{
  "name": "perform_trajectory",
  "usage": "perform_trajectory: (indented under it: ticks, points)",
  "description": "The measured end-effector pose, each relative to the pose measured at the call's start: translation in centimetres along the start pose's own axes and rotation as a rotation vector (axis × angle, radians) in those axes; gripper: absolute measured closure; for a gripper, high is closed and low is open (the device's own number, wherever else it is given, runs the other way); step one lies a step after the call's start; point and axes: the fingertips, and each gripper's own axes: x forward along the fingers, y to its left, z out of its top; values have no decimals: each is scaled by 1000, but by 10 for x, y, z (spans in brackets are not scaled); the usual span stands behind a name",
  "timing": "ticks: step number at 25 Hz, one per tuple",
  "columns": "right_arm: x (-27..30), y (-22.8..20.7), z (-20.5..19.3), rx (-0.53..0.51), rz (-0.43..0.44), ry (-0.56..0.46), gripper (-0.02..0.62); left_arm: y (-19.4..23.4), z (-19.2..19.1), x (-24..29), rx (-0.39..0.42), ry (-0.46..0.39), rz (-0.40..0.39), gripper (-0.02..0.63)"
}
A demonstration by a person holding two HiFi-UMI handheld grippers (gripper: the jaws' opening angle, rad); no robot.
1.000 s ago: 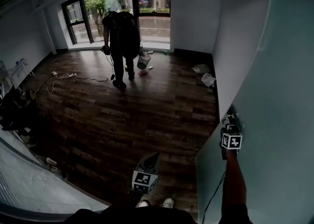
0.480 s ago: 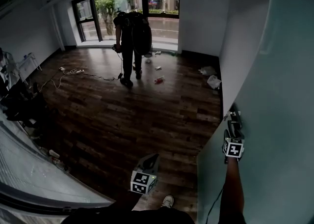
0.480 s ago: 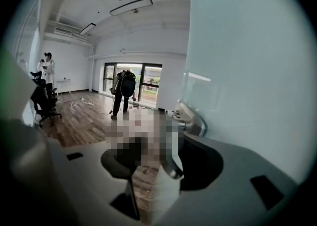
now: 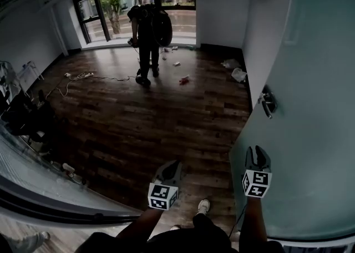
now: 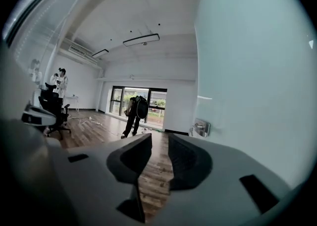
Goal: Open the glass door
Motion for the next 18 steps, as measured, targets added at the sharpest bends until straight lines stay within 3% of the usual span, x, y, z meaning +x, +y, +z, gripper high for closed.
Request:
perform_trajectory:
  ticks: [2, 5, 18]
  points:
    - [-43, 33, -5, 4, -17, -19, 536, 1, 1, -35, 17, -18, -3, 600]
    - [-100, 76, 0, 30, -18, -47, 573, 1, 6, -86, 40, -51, -4, 600]
    - [-243, 174, -16, 17, 78, -62, 577, -61, -25, -197, 35, -42, -55, 600]
